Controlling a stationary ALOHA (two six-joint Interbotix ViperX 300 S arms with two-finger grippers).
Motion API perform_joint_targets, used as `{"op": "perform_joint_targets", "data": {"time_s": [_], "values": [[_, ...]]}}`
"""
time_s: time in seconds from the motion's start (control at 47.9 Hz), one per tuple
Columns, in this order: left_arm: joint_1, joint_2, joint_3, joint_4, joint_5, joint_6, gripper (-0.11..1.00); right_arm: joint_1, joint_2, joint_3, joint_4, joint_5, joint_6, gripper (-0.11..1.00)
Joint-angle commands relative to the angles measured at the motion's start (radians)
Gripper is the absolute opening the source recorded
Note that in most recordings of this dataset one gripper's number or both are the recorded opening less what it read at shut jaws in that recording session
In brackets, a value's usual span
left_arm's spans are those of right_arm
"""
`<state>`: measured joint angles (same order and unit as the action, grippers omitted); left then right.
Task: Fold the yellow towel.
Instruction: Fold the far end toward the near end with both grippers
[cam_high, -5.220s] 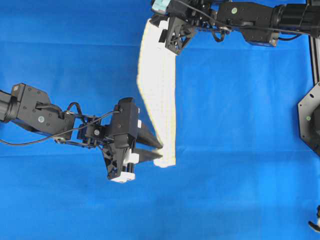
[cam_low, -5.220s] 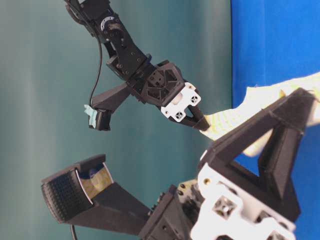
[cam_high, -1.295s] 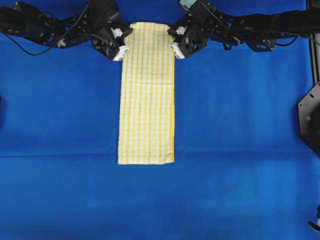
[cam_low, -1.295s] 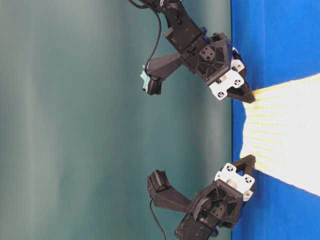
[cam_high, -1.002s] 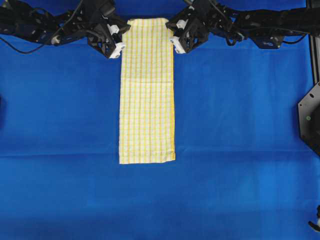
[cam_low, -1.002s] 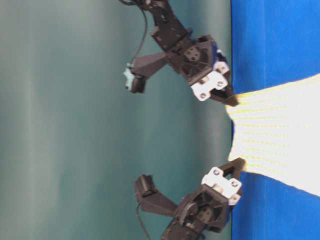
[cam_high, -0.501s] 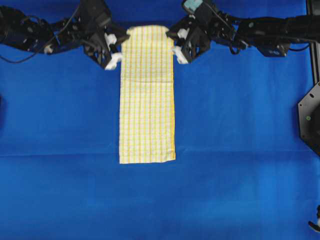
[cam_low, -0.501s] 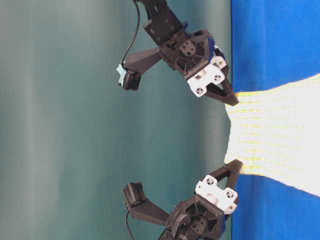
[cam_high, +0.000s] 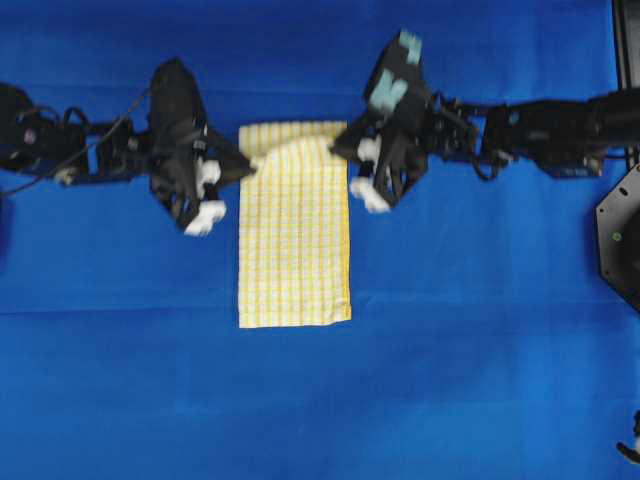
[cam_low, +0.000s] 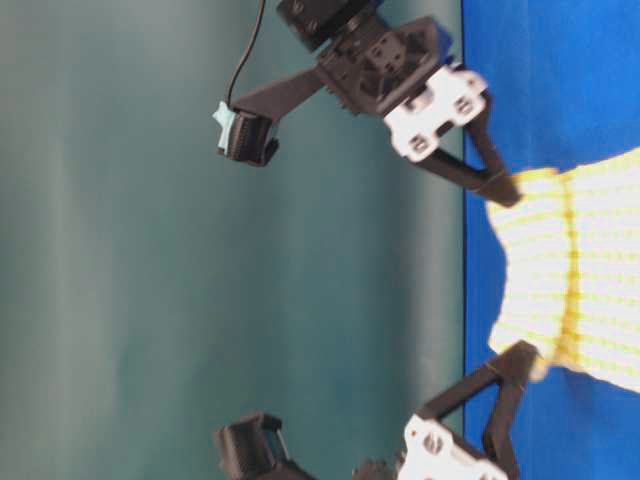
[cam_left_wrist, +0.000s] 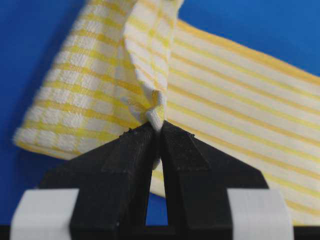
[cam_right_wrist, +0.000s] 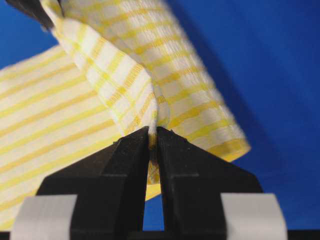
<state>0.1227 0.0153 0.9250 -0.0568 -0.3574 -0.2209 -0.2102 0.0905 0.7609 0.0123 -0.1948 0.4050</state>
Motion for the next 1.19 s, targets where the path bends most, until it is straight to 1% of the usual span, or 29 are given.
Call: {"op": "perform_joint_targets", "data": {"time_s": [0.0, 0.209, 0.334, 0.439, 0.752, 1.002, 1.169], "values": [[-0.049, -0.041, 0.003, -0.002, -0.009, -0.015, 0.03, 0.046, -0.031, -0.002, 0.018, -0.006, 0.002, 0.05], [-0.166, -0.057, 0.021, -0.002, -0.023, -0.054, 0.03, 0.146, -0.031, 0.012, 0.06, -0.003, 0.002, 0.05], [-0.219, -0.048, 0.012, -0.003, -0.064, -0.067, 0.03, 0.187, -0.032, 0.012, 0.071, 0.0, 0.002, 0.05], [-0.249, -0.044, 0.011, -0.003, -0.071, -0.069, 0.03, 0.21, -0.035, 0.014, 0.071, 0.009, 0.002, 0.05], [-0.308, -0.043, 0.012, -0.002, -0.087, -0.071, 0.03, 0.258, -0.061, 0.012, 0.071, 0.044, 0.0, 0.05], [-0.314, -0.035, 0.018, -0.002, -0.117, -0.066, 0.03, 0.268, -0.067, 0.012, 0.066, 0.067, -0.002, 0.05], [-0.314, 0.018, -0.003, -0.002, -0.118, -0.063, 0.03, 0.278, -0.066, 0.012, 0.066, 0.064, -0.009, 0.05]]}}
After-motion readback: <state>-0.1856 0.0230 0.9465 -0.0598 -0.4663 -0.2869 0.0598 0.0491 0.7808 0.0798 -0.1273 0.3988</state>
